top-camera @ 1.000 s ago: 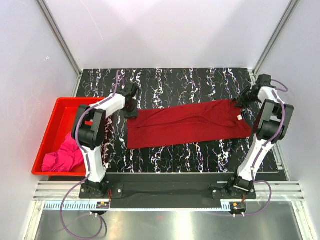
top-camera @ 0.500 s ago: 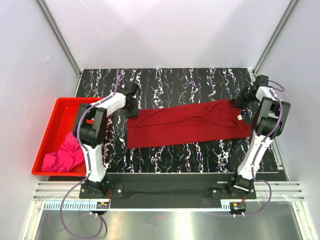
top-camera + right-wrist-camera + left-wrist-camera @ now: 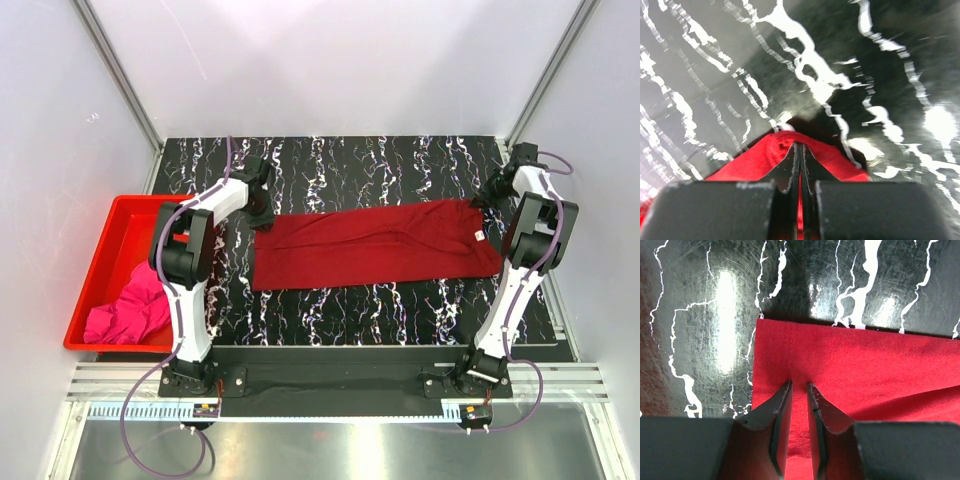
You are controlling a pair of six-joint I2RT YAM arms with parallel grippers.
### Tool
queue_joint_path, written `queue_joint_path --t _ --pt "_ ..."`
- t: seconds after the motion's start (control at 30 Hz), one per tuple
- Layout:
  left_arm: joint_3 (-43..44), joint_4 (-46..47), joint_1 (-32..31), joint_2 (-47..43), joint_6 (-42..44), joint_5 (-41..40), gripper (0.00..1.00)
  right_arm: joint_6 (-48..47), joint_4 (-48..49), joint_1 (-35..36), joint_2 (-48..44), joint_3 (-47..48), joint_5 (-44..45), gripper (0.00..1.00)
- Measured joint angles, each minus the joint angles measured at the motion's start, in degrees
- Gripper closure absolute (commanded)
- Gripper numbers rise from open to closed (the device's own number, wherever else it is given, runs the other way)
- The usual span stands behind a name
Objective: Fold and stack the t-shirts
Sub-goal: Fold the tshirt
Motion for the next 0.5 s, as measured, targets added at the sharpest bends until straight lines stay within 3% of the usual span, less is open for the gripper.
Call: queue_joint_path --t 0.2,0.23,0.27,0.3,0.5 --pt "0.0 0.0 0.1 0.0 -0.5 0.2 0.76 -0.9 -0.8 0.0 -0.2 0.3 4.4 1.0" --pt "0.0 0.0 0.2 0.0 -0.5 0.3 0.76 -1.1 -1.0 0.0 -0.2 0.4 4.2 0.95" --pt "0.0 0.0 0.2 0.0 -0.4 0.4 0.76 -1.3 -1.1 0.0 -0.2 0.6 3.5 0.74" --pt "0.0 0.0 0.2 0.0 -0.5 0.5 0.76 -1.3 -1.1 0.0 -0.2 0.6 2.8 0.66" --pt "0.0 0.2 0.4 0.0 -0.6 1.4 0.76 -2.0 1.4 0.5 -2.9 -3.4 1.2 0.63"
